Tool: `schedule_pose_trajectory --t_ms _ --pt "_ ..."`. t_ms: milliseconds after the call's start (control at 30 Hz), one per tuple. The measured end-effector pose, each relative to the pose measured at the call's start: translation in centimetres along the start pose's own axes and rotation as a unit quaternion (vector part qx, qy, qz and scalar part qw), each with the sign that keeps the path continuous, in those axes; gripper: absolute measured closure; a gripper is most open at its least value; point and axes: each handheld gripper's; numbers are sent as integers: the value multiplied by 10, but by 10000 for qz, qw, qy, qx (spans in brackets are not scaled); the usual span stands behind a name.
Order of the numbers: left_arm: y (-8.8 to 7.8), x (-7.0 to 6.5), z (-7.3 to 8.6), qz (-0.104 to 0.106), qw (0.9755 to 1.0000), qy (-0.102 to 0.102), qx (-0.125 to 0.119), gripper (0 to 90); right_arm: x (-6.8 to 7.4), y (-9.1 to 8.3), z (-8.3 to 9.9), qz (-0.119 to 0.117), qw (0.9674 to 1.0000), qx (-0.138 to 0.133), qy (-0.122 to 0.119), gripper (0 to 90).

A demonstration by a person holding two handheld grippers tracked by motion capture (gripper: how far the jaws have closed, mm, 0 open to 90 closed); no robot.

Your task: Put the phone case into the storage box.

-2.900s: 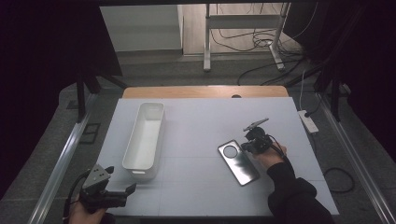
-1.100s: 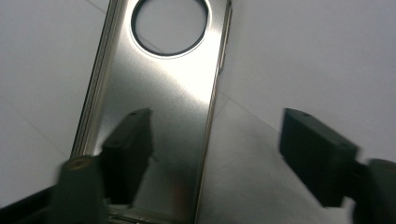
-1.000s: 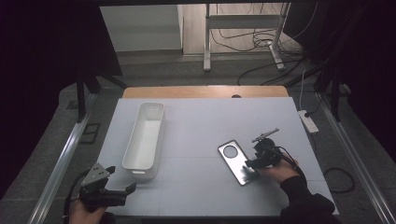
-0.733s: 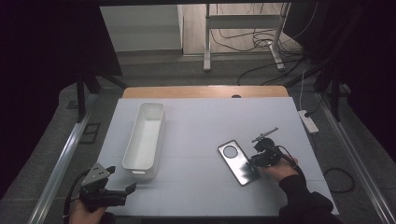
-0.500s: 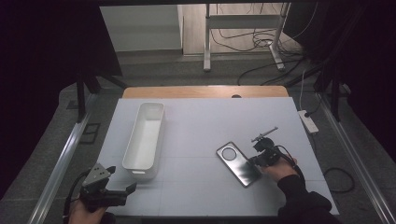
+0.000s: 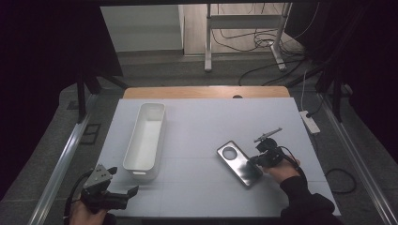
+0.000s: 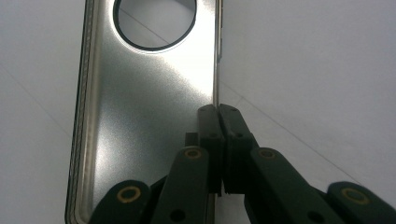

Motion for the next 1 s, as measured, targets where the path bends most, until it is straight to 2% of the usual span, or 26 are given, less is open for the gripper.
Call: schedule_pose_trajectory --t_ms 67,233,400,667,800,933,1000 --pt "0 -1 -1 11 10000 6 1 0 0 -1 0 2 10000 -31 3 886" --pt "-1 -10 -7 64 9997 153 -195 0 -2 -12 1 -7 9996 -282 8 886" --pt "5 -19 -16 266 9990 266 -258 0 -3 -22 3 31 9985 -539 21 886" --pt "16 -32 -28 530 9974 374 -312 0 0 -30 0 64 9974 -721 -38 886" --pt "23 -39 -37 624 9950 581 -515 0 1 -34 -1 102 9965 -827 -49 886" --pt "29 -43 -46 739 9934 665 -563 0 0 -37 0 137 9958 -909 -9 886" --pt "36 -47 -52 880 9924 671 -540 0 0 -39 -1 139 9953 -963 12 886"
Point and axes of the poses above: each handheld gripper's, and its own axes: y roughly forward along the jaws, z roughly out of its underside, x roughly to its left, and after that the axes turned 5 degrees about -y, right-handed
